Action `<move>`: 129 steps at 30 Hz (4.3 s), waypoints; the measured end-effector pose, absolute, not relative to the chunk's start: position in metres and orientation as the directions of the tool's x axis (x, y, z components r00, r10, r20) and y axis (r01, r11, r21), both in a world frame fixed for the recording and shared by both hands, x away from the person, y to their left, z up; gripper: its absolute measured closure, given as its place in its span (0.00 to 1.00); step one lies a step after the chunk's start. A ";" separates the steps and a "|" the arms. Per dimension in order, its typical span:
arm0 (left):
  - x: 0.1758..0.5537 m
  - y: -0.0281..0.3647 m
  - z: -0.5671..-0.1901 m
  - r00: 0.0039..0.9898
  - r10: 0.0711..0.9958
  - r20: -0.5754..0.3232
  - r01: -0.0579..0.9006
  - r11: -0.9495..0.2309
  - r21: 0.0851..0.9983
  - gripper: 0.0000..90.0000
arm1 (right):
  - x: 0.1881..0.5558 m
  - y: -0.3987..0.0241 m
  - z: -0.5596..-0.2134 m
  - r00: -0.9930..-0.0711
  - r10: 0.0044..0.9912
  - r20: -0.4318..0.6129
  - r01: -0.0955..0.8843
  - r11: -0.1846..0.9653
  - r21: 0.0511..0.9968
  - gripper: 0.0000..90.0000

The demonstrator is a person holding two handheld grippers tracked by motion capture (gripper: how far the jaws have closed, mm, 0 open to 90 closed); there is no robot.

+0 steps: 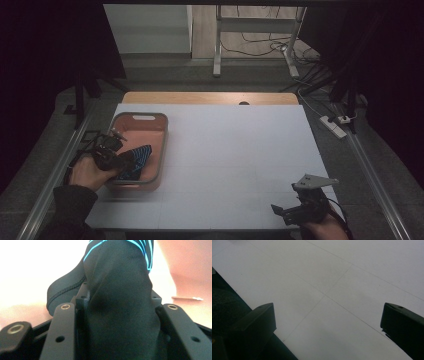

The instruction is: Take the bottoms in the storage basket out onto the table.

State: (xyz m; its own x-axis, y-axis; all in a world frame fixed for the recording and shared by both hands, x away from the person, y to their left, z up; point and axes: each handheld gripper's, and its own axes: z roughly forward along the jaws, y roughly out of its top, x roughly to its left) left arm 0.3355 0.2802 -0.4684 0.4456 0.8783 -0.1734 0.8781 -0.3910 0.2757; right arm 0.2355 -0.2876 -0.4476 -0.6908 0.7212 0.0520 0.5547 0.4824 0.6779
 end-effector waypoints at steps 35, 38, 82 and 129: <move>0.343 0.254 -0.373 0.548 0.818 -0.178 0.754 -0.390 0.529 0.60 | 0.237 -0.288 -0.448 -0.689 0.723 0.054 0.556 0.479 0.679 0.00; 0.344 0.248 -0.368 0.561 0.809 -0.176 0.741 -0.396 0.543 0.60 | 0.237 -0.288 -0.448 -0.688 0.723 0.055 0.556 0.477 0.681 0.00; 0.370 0.129 -0.362 0.740 0.660 -0.133 0.601 -0.560 0.571 0.59 | 0.235 -0.289 -0.446 -0.692 0.720 0.055 0.546 0.472 0.692 0.00; 0.392 0.026 -0.427 0.830 0.548 -0.107 0.508 -0.661 0.553 0.58 | 0.234 -0.287 -0.447 -0.710 0.704 0.033 0.527 0.499 0.687 0.00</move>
